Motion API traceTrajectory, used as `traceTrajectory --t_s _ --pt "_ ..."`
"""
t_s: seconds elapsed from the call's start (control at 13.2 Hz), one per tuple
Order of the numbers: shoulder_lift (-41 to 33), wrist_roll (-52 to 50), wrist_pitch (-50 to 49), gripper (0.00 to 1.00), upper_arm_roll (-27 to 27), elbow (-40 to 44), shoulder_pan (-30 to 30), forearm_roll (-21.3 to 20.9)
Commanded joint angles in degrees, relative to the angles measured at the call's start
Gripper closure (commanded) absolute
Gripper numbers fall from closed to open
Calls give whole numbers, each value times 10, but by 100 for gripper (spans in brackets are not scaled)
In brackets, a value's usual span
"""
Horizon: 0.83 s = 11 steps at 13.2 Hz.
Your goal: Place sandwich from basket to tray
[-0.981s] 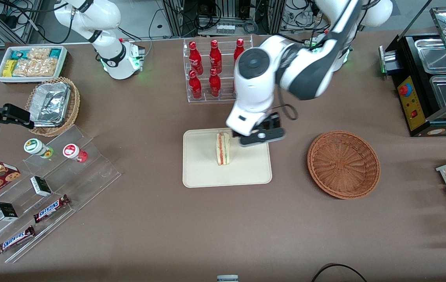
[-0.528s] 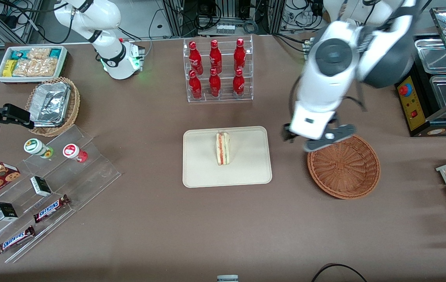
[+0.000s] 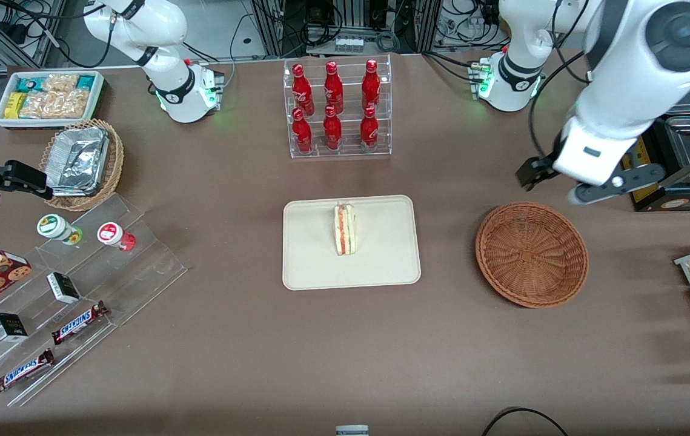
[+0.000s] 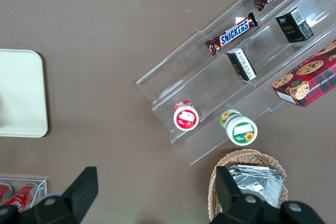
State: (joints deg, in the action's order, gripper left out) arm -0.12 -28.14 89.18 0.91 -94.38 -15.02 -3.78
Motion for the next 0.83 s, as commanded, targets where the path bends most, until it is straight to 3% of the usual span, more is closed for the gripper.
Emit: traceTrajectory --t_s 0.0,0.3,0.75 --pt "-28 84 -21 0 6 -16 37 11" --pt "-40 184 -43 0 6 -12 92 26" --pt "-24 232 -48 0 8 9 139 33"
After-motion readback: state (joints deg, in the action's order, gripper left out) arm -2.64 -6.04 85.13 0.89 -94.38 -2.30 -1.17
